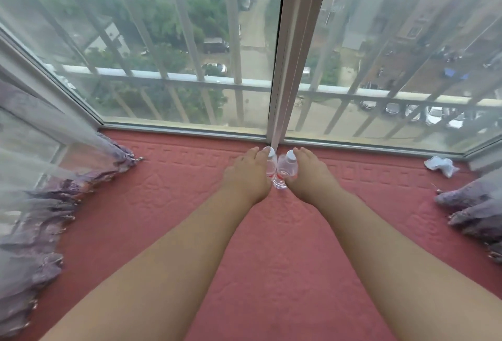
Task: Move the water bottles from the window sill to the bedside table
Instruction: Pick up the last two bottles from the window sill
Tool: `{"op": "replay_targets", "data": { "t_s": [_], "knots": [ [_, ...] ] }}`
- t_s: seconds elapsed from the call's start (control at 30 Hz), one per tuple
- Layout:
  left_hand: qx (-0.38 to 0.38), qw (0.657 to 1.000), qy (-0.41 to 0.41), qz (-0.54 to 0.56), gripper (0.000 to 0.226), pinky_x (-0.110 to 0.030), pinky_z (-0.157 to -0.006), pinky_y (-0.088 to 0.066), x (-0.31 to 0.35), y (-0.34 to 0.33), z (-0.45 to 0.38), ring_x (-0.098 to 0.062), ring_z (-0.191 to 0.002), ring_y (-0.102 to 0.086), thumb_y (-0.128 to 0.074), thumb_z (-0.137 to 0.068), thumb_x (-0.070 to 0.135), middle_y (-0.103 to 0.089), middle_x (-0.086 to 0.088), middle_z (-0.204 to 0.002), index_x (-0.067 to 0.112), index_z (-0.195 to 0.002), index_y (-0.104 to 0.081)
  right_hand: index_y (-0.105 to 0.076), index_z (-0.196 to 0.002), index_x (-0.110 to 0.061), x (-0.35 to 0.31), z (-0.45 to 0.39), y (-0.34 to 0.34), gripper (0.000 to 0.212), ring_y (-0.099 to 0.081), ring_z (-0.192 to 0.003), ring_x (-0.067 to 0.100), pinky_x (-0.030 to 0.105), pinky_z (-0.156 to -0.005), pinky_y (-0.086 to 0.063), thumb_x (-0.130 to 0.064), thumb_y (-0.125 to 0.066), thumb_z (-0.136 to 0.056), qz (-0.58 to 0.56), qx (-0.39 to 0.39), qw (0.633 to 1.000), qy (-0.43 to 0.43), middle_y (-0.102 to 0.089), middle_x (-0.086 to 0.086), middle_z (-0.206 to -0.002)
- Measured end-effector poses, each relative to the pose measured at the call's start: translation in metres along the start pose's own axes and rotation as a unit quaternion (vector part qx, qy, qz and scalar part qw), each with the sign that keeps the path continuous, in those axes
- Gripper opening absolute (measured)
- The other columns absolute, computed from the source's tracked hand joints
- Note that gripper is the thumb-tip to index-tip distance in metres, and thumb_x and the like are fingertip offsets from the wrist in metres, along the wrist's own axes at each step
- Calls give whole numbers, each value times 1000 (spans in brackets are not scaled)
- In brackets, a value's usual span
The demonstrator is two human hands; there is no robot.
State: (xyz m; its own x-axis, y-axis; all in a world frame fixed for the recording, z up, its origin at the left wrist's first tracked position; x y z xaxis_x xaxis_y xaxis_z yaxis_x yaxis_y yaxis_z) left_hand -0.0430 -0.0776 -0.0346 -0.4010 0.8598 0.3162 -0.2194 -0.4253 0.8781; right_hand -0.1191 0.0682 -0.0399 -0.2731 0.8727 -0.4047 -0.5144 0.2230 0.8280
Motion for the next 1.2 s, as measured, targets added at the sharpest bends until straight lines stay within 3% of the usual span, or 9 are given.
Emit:
{"op": "replay_targets", "data": {
  "t_s": [0.1,0.2,0.33,0.5,0.63,0.73,0.9,1.07,1.2],
  "knots": [
    [-5,1000,-15,-10,74,-51,-110,-33,0,-1,-14,-29,-139,-32,-53,-90,34,-17,1,-162,36,-154,-15,-23,-156,-27,-1,-11,-3,74,-31,-144,30,45,-114,-32,-36,-59,-92,15,-12,1000,7,-15,-8,-164],
    [-5,999,-32,-26,66,-48,-104,-40,0,-3,-24,-29,-131,-41,-52,-90,27,-25,8,-158,36,-150,-26,-35,-151,-31,-1,-15,-7,64,-36,-140,31,44,-111,-37,-32,-59,-92,7,-7,1000,14,-22,-9,-162],
    [11,999,-42,0,58,-45,-93,-47,2,-9,-27,-29,-117,-49,-53,-88,18,-45,3,-138,34,-142,-37,-55,-136,-24,1,-9,-14,49,-53,-118,29,39,-95,-47,-16,-60,-88,-38,52,998,23,-44,1,-139],
    [35,996,-79,-31,30,-41,-78,-46,7,-22,-22,-30,-102,-50,-54,-91,13,-49,-1,-123,22,-119,-49,-62,-121,-19,14,4,-39,40,-58,-97,30,41,-83,-52,-4,-53,-85,-45,51,998,5,-45,6,-125],
    [47,988,-141,-47,26,-38,-63,-41,5,-50,2,-27,-93,-50,-55,-88,3,-47,-3,-112,20,-108,-52,-64,-110,-21,22,27,-58,36,-57,-83,28,39,-72,-51,0,-50,-84,-57,65,996,3,-44,0,-110],
    [75,986,-150,-24,26,-40,-64,-50,0,-68,30,-24,-91,-50,-58,-86,6,-48,2,-108,23,-105,-54,-65,-110,-21,31,54,-73,38,-59,-87,28,38,-72,-49,2,-49,-84,-70,63,996,-1,-46,-1,-112],
    [93,985,-140,27,35,-40,-67,-51,-11,-89,98,-20,-87,-50,-58,-83,9,-56,9,-110,26,-113,-57,-66,-108,-21,41,110,-85,35,-58,-85,24,33,-70,-47,-2,-53,-81,-110,48,993,-11,-47,-4,-113],
    [72,987,-115,81,33,-39,-73,-50,-19,-107,166,-17,-91,-50,-60,-85,16,-58,14,-111,29,-115,-56,-66,-103,-29,49,171,-92,31,-51,-77,7,12,-60,-33,-11,-66,-77,-142,23,989,-20,-46,-9,-103],
    [40,990,-96,96,29,-37,-72,-49,-21,-123,211,-15,-90,-49,-57,-86,20,-56,18,-112,32,-112,-56,-68,-95,-33,55,211,-107,26,-54,-81,4,16,-66,-44,-18,-68,-75,-152,-22,988,-19,-50,-12,-97]
  ]
}}
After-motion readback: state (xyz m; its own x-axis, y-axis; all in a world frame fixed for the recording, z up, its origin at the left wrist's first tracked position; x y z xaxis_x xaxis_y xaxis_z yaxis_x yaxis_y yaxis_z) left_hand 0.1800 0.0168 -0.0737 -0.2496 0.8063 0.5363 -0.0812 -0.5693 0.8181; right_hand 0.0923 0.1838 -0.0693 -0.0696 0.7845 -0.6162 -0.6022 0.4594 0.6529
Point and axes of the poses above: each hand's wrist, its own z-axis away from the middle knuckle, its own y-axis out of the back of the hand, x = y × z, the point moved 2 cm from there along -z, towards the middle knuckle
